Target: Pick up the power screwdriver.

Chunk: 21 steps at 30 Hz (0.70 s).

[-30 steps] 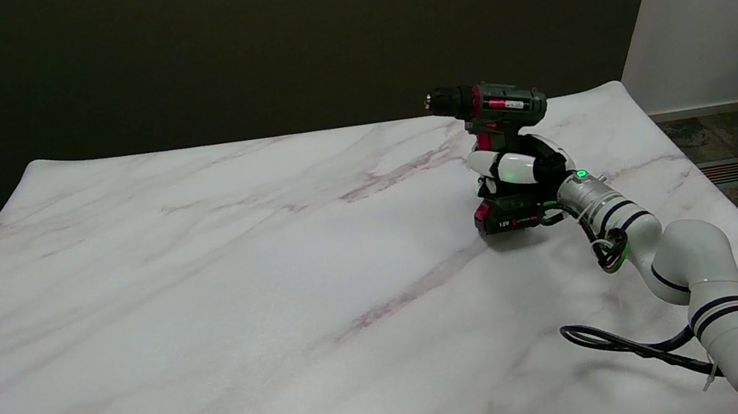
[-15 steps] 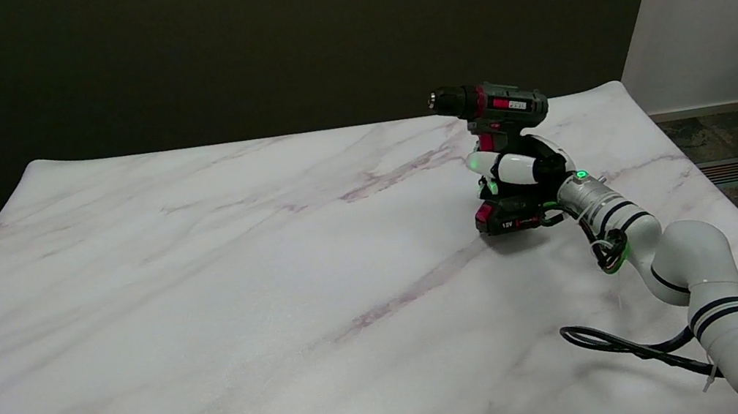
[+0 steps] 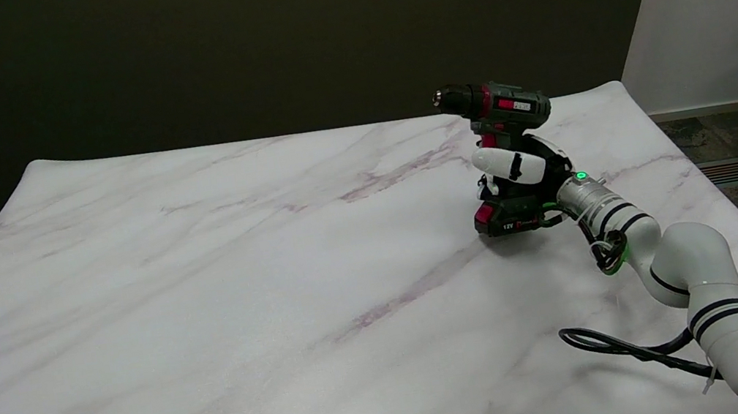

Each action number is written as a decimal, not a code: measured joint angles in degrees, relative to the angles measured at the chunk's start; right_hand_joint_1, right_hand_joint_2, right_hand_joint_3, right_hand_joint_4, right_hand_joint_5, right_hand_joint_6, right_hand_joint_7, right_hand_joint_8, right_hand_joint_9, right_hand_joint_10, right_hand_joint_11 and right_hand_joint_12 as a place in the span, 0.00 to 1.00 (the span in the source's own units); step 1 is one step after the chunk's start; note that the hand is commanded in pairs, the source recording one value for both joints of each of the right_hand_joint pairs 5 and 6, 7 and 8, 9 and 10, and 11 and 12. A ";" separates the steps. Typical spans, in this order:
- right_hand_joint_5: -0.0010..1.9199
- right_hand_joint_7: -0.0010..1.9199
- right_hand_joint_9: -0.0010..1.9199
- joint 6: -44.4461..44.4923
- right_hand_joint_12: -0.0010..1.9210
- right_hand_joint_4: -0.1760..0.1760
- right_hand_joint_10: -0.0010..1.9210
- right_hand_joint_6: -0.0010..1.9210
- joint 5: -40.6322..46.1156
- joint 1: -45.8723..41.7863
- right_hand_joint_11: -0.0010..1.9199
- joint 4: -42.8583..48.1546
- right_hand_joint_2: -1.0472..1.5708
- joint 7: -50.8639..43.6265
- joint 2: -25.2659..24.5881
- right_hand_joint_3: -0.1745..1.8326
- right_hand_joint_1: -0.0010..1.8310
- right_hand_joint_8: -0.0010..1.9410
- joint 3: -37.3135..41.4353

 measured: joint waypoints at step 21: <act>1.00 1.00 1.00 0.72 1.00 0.98 1.00 1.00 1.95 1.18 1.00 5.36 0.34 0.07 0.74 0.29 0.56 0.99 0.40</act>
